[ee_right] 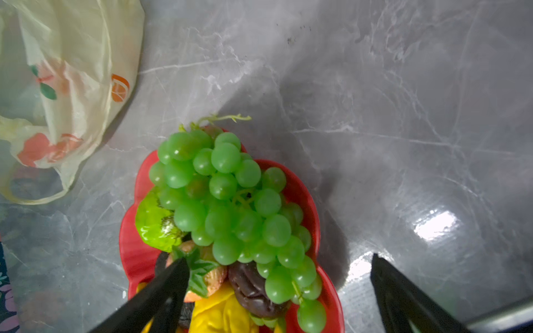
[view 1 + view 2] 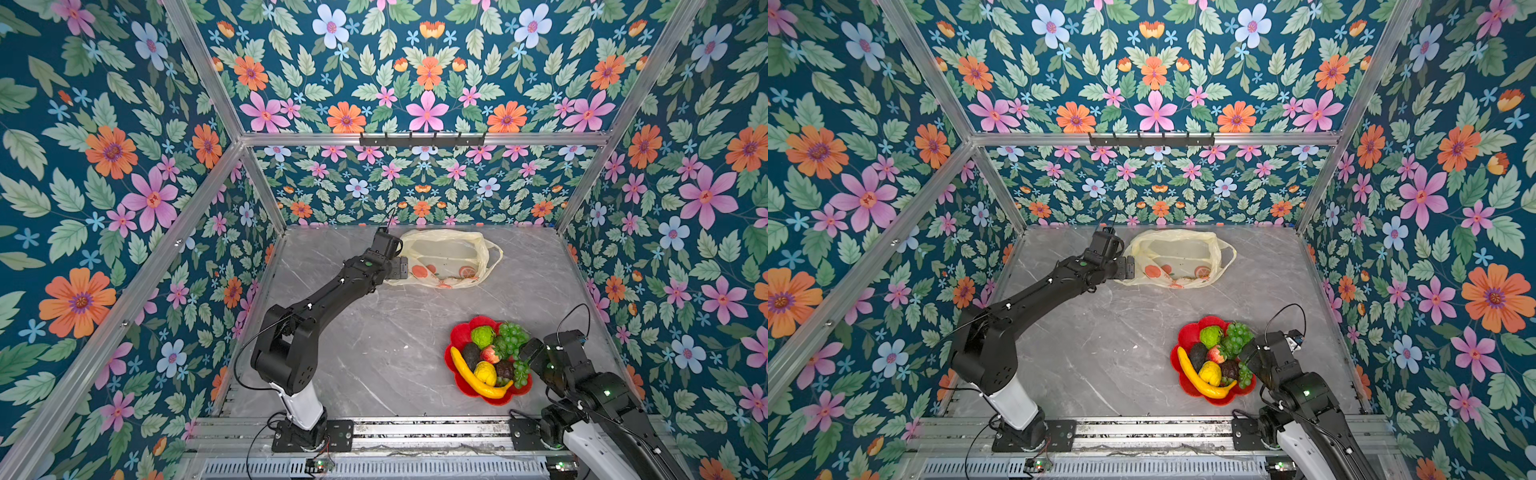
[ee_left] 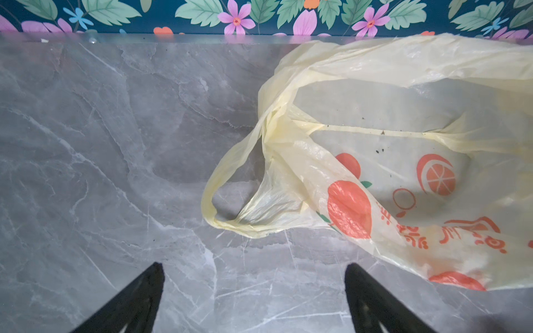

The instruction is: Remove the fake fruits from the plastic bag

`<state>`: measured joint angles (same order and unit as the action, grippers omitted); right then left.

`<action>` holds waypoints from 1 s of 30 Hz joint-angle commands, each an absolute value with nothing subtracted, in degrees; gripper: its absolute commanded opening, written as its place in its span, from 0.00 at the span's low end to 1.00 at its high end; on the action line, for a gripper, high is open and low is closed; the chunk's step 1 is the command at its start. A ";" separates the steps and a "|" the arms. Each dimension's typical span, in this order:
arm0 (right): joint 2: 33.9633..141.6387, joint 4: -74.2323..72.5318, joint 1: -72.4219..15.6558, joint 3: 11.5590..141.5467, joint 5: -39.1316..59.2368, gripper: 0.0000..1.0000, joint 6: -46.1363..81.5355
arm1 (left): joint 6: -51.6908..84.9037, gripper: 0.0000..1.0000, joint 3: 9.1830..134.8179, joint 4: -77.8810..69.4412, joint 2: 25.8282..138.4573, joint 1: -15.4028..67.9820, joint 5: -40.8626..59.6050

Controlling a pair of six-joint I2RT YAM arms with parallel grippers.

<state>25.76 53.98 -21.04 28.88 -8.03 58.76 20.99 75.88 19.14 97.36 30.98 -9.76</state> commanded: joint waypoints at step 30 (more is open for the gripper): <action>43.74 16.35 -28.60 22.33 1.98 0.99 65.48 | 28.13 1.00 47.55 3.74 75.16 30.93 -16.17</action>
